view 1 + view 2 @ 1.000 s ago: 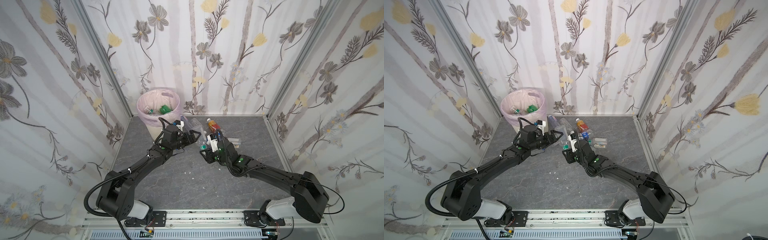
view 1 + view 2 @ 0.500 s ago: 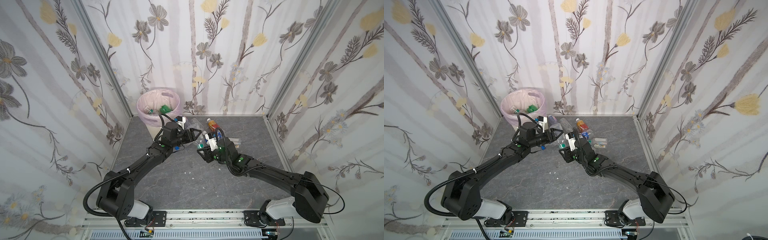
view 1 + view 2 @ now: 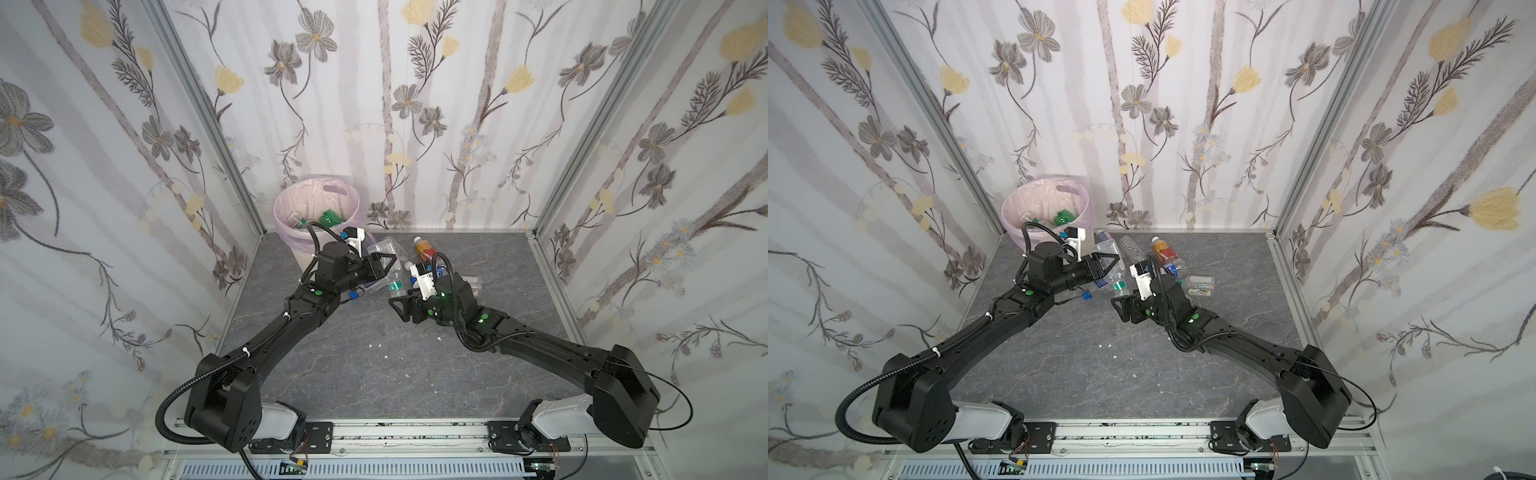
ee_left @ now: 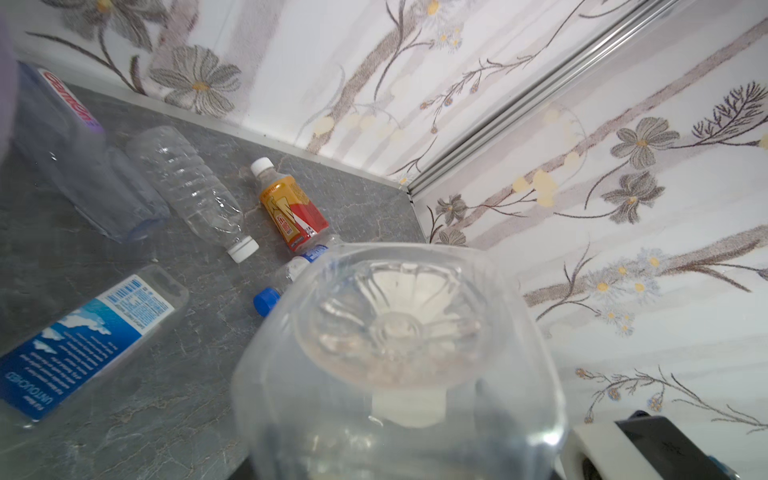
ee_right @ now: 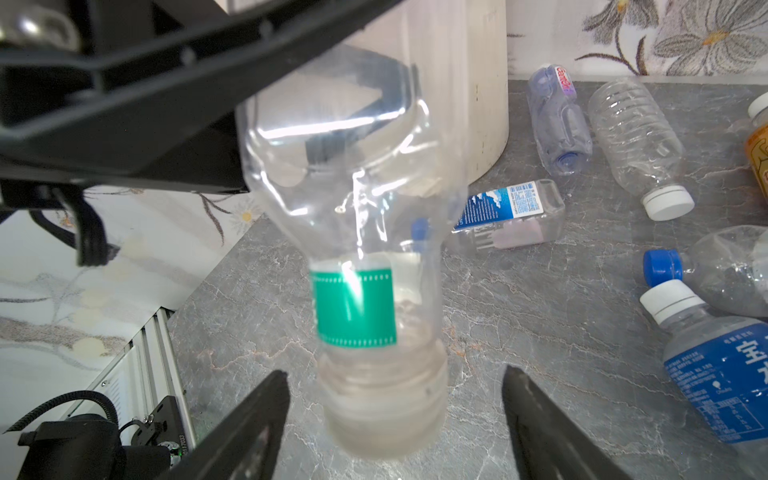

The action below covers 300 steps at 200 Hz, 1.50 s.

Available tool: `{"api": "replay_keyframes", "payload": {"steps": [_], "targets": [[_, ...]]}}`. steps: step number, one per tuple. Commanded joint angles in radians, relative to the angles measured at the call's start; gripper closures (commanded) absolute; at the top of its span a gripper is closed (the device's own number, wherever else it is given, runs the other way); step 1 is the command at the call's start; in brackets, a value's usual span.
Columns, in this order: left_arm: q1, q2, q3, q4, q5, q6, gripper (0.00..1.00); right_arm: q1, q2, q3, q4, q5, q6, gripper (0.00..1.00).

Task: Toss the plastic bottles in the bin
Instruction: 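Carry the green-banded bottle over the bin with the left gripper while the right opens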

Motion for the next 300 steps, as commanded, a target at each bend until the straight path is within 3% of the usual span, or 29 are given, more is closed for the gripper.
{"api": "replay_keyframes", "payload": {"steps": [1, 16, 82, 155, 220, 272, 300], "targets": [[0.017, -0.032, 0.022, 0.012, -0.092, 0.042, 0.46, 0.002, -0.018, 0.012, 0.013, 0.031, -0.023, 0.07], [0.037, -0.048, 0.040, 0.008, -0.124, 0.051, 0.46, 0.002, -0.022, 0.027, 0.005, 0.037, -0.030, 0.01], [0.103, -0.077, 0.175, -0.038, -0.271, 0.164, 0.47, 0.002, 0.031, 0.219, -0.075, 0.149, -0.067, 0.00], [0.151, -0.068, 0.339, -0.069, -0.416, 0.338, 0.47, 0.001, 0.180, 0.505, -0.077, 0.127, -0.105, 0.00], [0.179, 0.039, 0.564, -0.069, -0.575, 0.494, 0.46, 0.002, 0.292, 0.740, -0.143, 0.103, -0.155, 0.00], [0.184, 0.162, 0.804, -0.064, -0.611, 0.605, 0.45, 0.002, 0.324, 0.783, -0.151, 0.089, -0.155, 0.00], [0.197, 0.229, 0.829, -0.064, -0.596, 0.578, 0.45, -0.002, 0.342, 0.782, -0.157, 0.076, -0.143, 0.00]]}}
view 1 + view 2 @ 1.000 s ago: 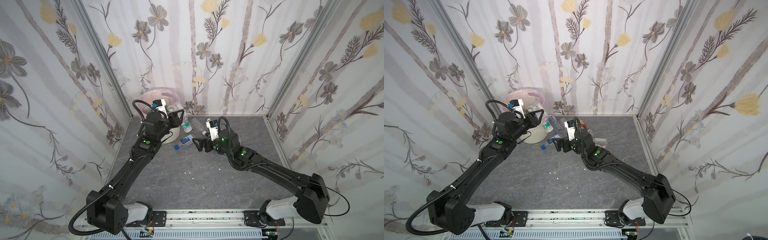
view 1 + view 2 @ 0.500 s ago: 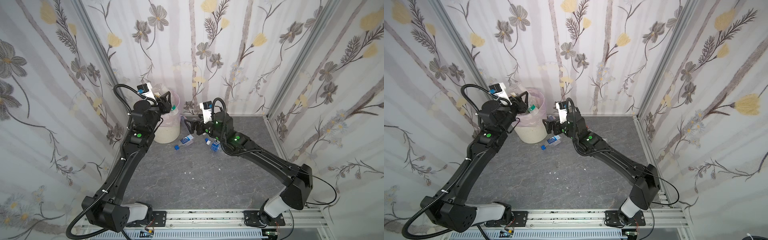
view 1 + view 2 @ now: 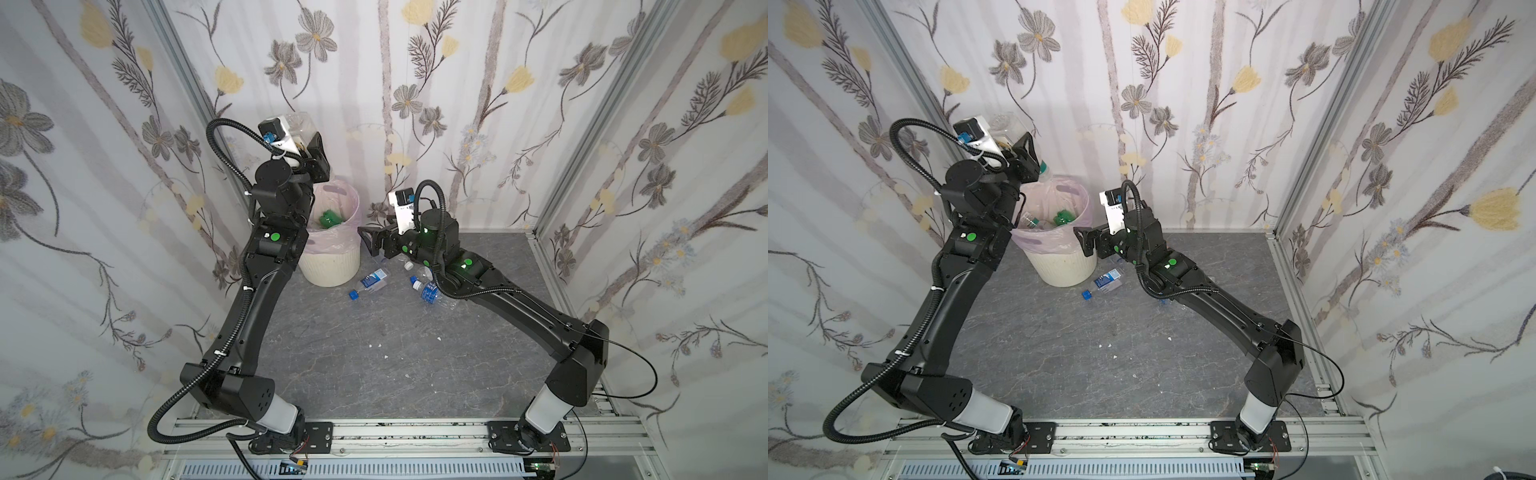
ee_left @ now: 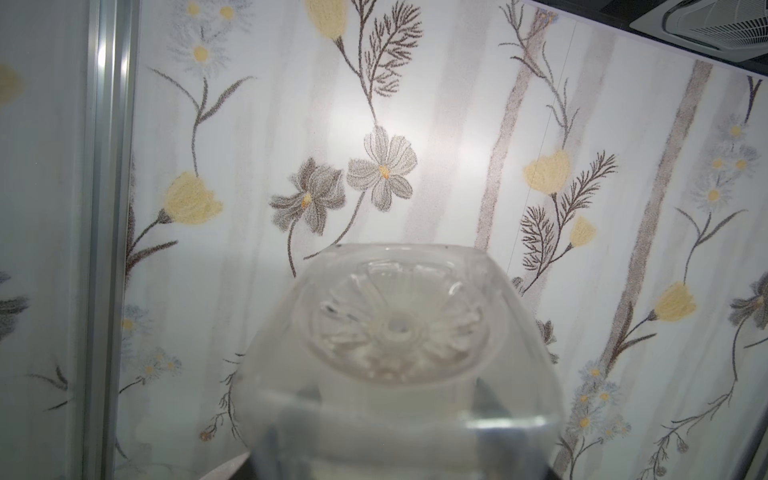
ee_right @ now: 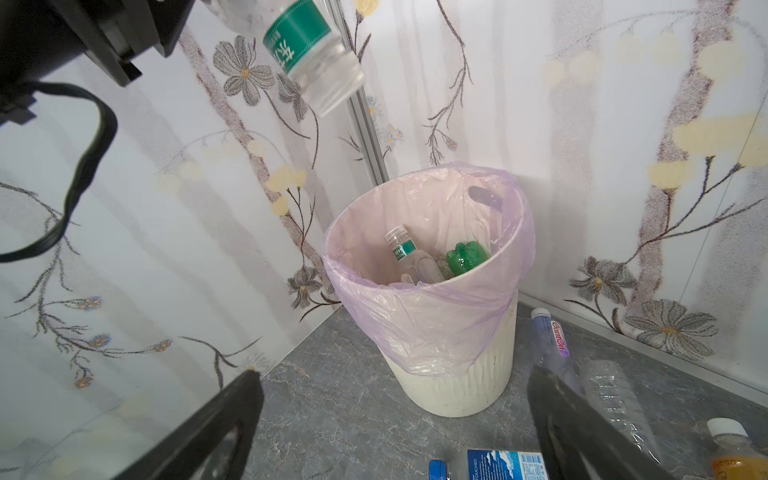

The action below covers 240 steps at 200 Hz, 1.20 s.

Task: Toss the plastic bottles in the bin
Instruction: 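Carry the green-banded bottle over the bin with the left gripper while the right opens, then open the left gripper to drop the green-banded bottle into the bin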

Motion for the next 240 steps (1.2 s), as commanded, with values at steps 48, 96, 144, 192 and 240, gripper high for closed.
{"api": "replay_keyframes", "payload": {"steps": [48, 96, 144, 192, 240], "targets": [[0.045, 0.246, 0.037, -0.098, 0.022, -0.043, 0.16, -0.015, 0.028, 0.001, -0.006, -0.039, 0.021, 0.00], [0.044, 0.202, 0.019, -0.111, 0.054, -0.085, 0.04, -0.022, -0.001, -0.057, 0.025, -0.043, 0.054, 0.00], [0.039, 0.108, -0.048, -0.115, 0.097, -0.135, 0.00, -0.024, -0.039, -0.125, 0.038, -0.044, 0.081, 0.00], [0.018, -0.017, -0.155, -0.115, 0.203, -0.244, 0.00, -0.024, -0.096, -0.224, 0.051, -0.028, 0.105, 0.00], [-0.064, -0.144, -0.352, -0.115, 0.249, -0.245, 0.00, -0.033, -0.180, -0.368, 0.075, -0.007, 0.139, 0.00]]}}
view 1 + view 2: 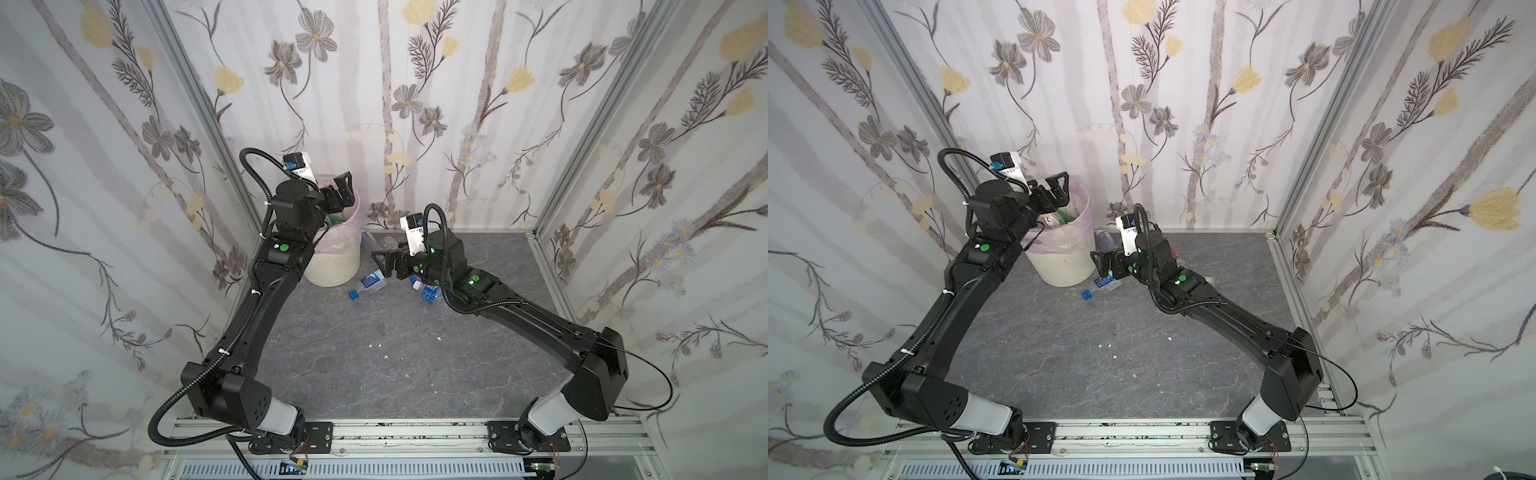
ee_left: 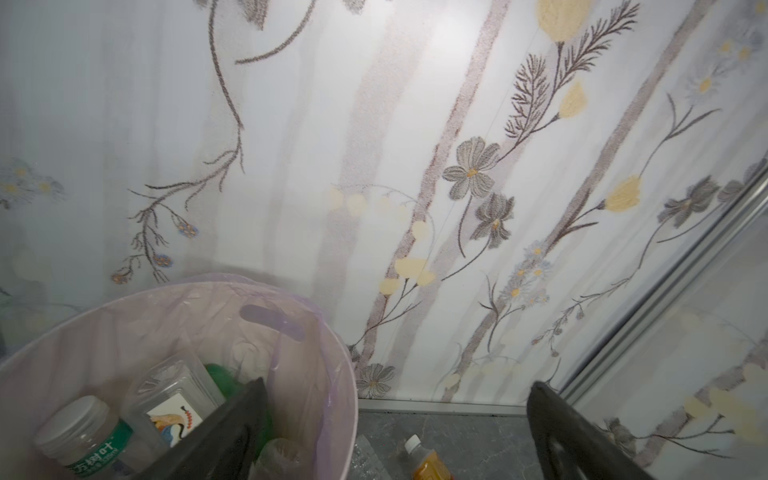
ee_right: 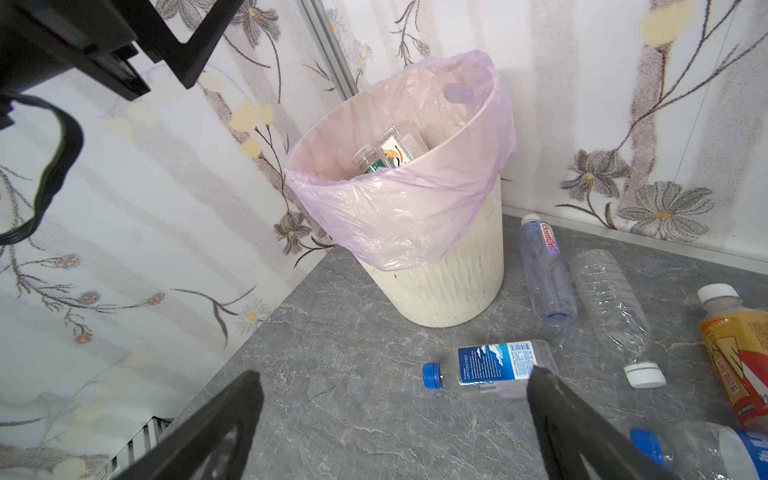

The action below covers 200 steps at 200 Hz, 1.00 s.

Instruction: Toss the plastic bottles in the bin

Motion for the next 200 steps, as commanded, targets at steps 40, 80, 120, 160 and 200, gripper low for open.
{"api": "replay_keyframes", "payload": {"steps": [40, 80, 120, 160, 200], "targets": [[-0.115, -0.099, -0.242, 0.010, 0.000, 0.055, 0.00, -0.015, -0.118, -0.200, 0.081, 0.042, 0.051, 0.00], [-0.193, -0.070, -0.348, -0.021, -0.049, 0.145, 0.00, -0.027, -0.222, -0.336, 0.062, 0.070, 0.060, 0.00], [-0.259, 0.071, -0.342, -0.110, -0.175, 0.236, 0.00, -0.051, -0.319, -0.468, 0.069, 0.093, 0.093, 0.00], [-0.299, 0.250, -0.241, -0.199, -0.291, 0.291, 0.00, -0.067, -0.380, -0.564, 0.094, 0.090, 0.124, 0.00], [-0.309, 0.392, -0.157, -0.262, -0.350, 0.329, 0.00, -0.069, -0.405, -0.617, 0.115, 0.083, 0.147, 0.00]]}}
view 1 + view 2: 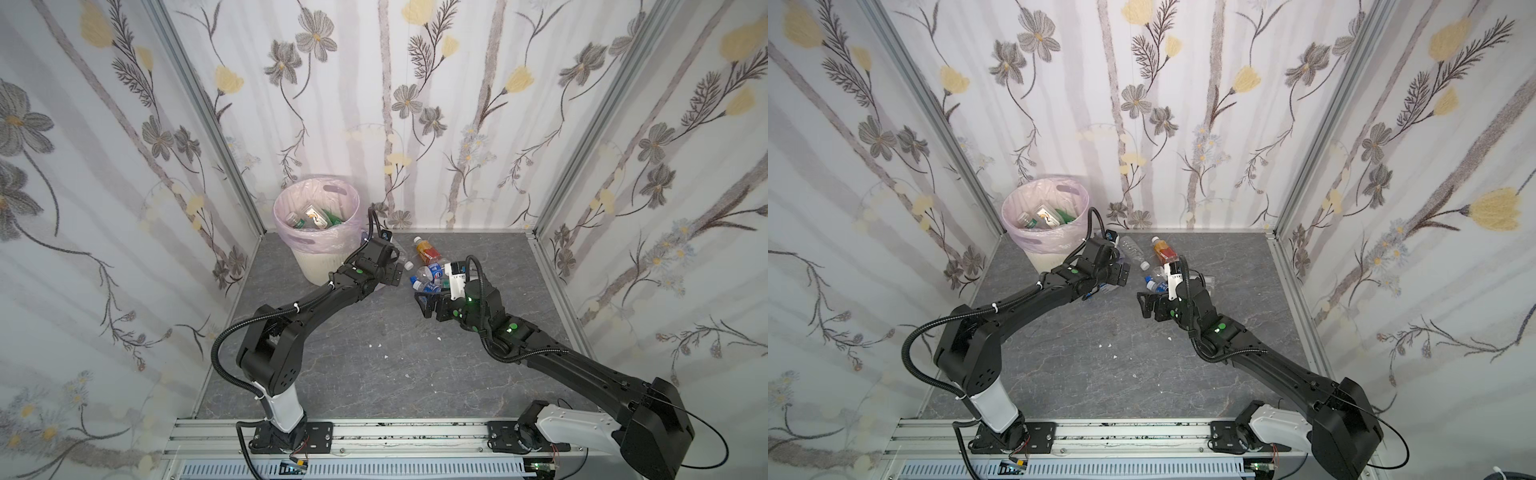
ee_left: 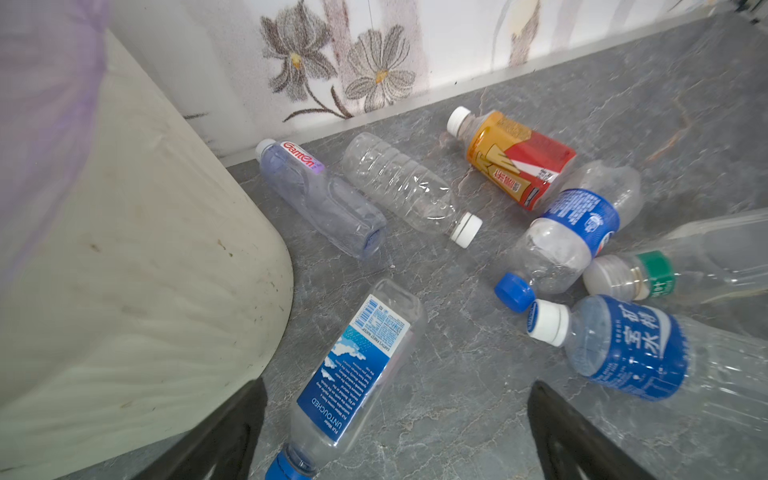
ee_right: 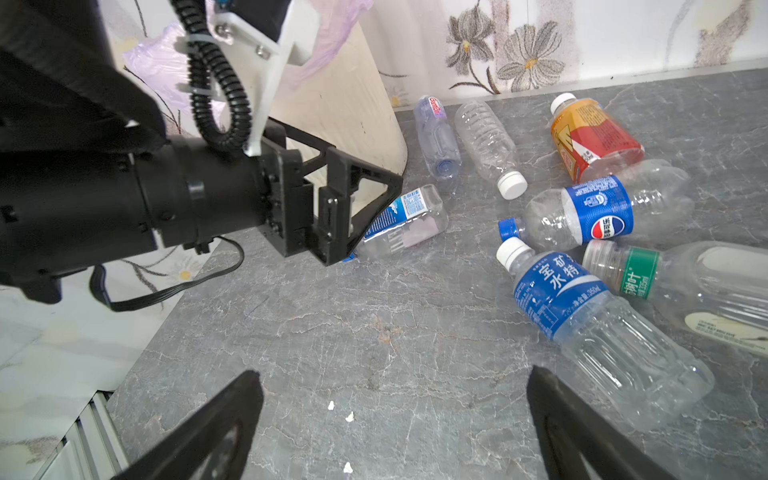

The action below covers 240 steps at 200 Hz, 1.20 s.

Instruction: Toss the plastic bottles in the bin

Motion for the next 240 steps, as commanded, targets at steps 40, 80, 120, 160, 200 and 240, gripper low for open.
{"api": "replay_keyframes", "payload": {"steps": [40, 80, 120, 160, 200, 240], "targets": [[0.001, 0.172, 0.097, -0.115, -0.132, 0.054, 0.00, -0.013, -0.039, -0.091, 0.092, -0.009, 0.044, 0.00], [0.001, 0.263, 0.170, -0.149, -0.162, 0.061, 0.00, -0.035, -0.040, -0.119, 0.104, -0.037, 0.045, 0.00], [0.014, 0.343, 0.235, -0.193, -0.168, 0.068, 0.02, -0.051, -0.041, -0.129, 0.111, -0.048, 0.038, 0.00], [0.029, 0.376, 0.250, -0.223, -0.102, 0.038, 0.06, -0.062, -0.026, -0.134, 0.128, -0.068, 0.038, 0.00], [0.030, 0.396, 0.251, -0.241, -0.056, 0.019, 0.14, -0.064, -0.012, -0.131, 0.141, -0.079, 0.040, 0.00], [0.029, 0.387, 0.245, -0.248, 0.007, -0.012, 0.27, -0.065, -0.014, -0.134, 0.143, -0.076, 0.040, 0.00]]}}
